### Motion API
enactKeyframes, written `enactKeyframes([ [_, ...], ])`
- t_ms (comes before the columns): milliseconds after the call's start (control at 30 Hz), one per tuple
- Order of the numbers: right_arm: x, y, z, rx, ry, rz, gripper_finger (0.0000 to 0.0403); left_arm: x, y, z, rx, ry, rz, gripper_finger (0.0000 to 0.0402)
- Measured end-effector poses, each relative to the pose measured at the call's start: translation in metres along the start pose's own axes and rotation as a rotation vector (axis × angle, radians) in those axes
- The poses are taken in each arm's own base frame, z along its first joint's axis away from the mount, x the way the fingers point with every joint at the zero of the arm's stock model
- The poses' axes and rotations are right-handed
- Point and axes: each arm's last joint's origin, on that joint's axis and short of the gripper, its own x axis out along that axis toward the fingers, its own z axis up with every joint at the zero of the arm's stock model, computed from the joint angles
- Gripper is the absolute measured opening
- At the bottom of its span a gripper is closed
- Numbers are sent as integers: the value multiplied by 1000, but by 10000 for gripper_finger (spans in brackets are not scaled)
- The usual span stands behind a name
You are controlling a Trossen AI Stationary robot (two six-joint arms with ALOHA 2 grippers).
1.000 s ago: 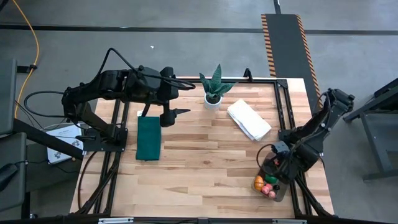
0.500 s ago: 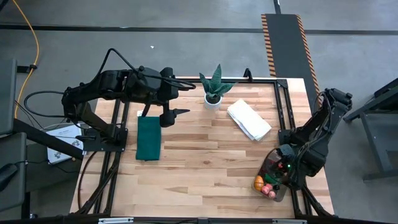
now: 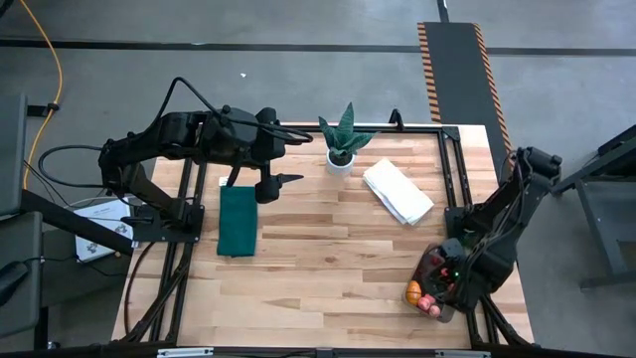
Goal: Pick and placing Produce into tupperware
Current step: Put the red tomato into the black bin
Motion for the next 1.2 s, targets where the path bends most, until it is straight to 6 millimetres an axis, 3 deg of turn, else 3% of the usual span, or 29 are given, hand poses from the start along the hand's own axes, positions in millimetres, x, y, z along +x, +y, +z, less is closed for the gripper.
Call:
enactKeyframes([
  [533, 10, 14, -12, 10, 56, 48, 254, 0, 0, -1, 0, 6, -9, 349],
  [1200, 41, 33, -32, 32, 105, 17, 254, 0, -1, -1, 2, 7, -28, 349],
])
